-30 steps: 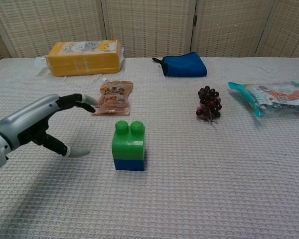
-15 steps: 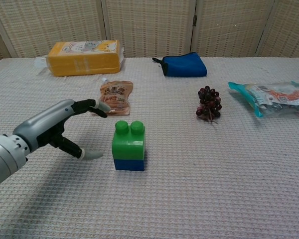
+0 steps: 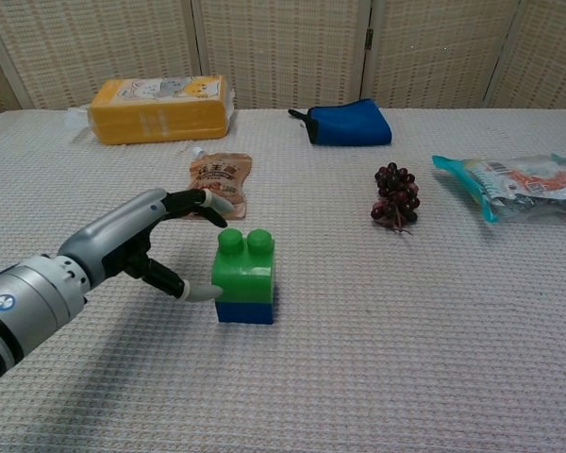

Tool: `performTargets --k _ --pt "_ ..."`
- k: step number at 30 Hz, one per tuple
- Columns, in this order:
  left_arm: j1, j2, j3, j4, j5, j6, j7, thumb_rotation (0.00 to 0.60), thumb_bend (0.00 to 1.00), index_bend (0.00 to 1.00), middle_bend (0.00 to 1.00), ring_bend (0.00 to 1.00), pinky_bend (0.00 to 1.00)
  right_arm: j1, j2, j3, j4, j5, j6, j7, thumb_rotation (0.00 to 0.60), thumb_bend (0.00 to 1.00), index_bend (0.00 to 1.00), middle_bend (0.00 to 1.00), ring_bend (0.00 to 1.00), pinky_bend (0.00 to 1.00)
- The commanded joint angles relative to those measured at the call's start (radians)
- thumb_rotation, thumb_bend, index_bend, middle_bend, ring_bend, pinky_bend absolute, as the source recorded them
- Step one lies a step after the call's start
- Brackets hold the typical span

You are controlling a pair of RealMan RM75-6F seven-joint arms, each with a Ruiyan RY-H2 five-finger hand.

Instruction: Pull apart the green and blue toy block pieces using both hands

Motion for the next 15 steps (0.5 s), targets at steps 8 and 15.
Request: performTargets --k 8,15 --pt "-0.015 -0.039 -0.001 0.046 -0.016 -0.015 -0.025 0.600 0.21 0.26 0.33 0.04 0.00 -0.001 0.002 0.002 0.001 0.005 0.004 0.002 0.600 0.38 0.00 0.00 0.00 0.00" --pt "-0.023 -0.059 -0.006 0.063 -0.005 -0.006 -0.045 0.600 0.21 0.27 0.34 0.04 0.00 -0.001 0.004 0.004 0.005 0.007 0.005 0.009 0.600 0.38 0.00 0.00 0.00 0.00"
